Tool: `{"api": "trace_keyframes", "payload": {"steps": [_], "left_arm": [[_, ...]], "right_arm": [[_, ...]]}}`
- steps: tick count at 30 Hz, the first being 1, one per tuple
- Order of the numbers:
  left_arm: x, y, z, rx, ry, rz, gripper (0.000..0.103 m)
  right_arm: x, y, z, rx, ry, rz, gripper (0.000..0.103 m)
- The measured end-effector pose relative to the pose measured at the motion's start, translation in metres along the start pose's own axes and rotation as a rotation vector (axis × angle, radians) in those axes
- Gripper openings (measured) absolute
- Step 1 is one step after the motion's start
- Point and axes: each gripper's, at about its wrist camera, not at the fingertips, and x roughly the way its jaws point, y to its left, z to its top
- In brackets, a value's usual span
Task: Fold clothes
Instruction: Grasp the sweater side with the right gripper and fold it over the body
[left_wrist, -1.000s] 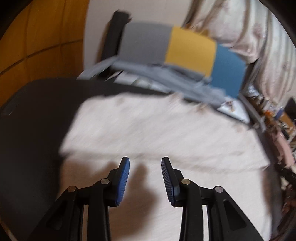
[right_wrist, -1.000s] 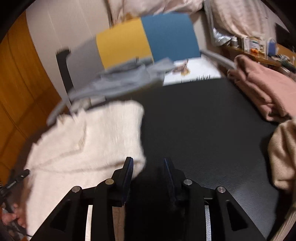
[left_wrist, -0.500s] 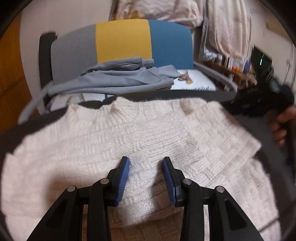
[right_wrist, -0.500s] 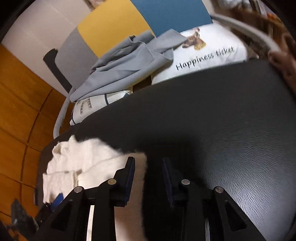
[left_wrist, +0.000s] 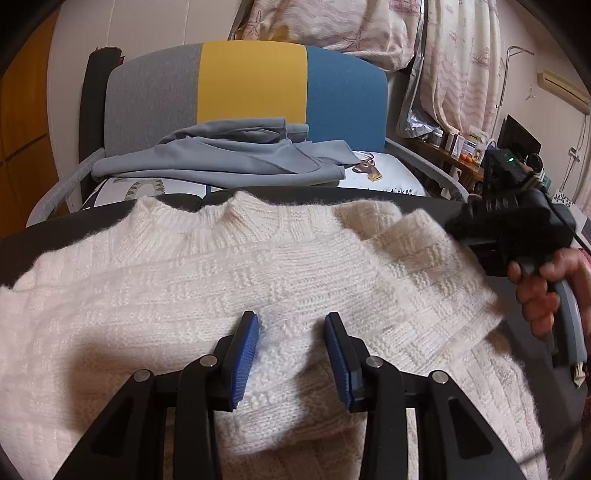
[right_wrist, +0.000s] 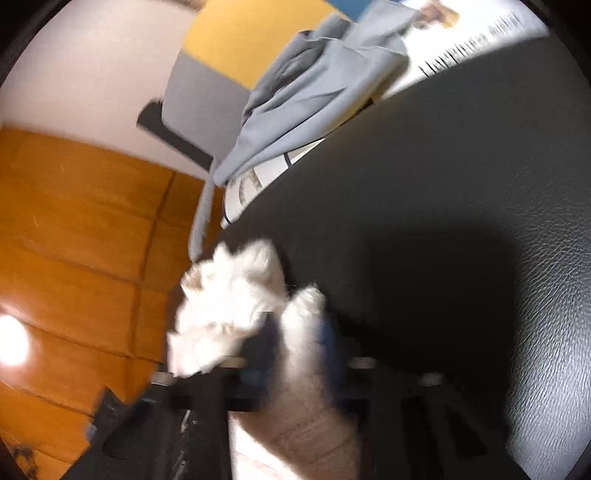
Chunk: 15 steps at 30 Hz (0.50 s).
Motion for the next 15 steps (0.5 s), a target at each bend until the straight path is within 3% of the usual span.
{"api": "trace_keyframes", "payload": {"steps": [3,7,9,12,14,15], "left_arm": [[0.001,0.001,0.001,-0.006,-0.001,-0.006,0.038],[0.001,0.001,0.001,-0.008,-0.001,-0.007,0.038],[0.000,0.001,0.000,-0.007,-0.001,-0.007,0.038],[0.000,0.002,0.001,-0.009,-0.001,-0.010,0.038],[0.001,0.004,0.001,-0.011,-0.001,-0.013,0.038],[0.001,0.004,0.001,-0.012,0.000,-0.014,0.038]], "right_arm": [[-0.013,0.027,-0.012,-0.142,-0.092,-0.164,0.012],[-0.037,0.063,-0.025,-0.420,-0.300,-0.507,0.011],[-0.026,0.066,-0.029,-0.500,-0.293,-0.637,0.011],[0.003,0.055,-0.034,-0.548,-0.230,-0.765,0.011],[0.008,0.046,-0.033,-0.529,-0.203,-0.790,0.012],[0.001,0.043,-0.029,-0.491,-0.196,-0.751,0.014]]}}
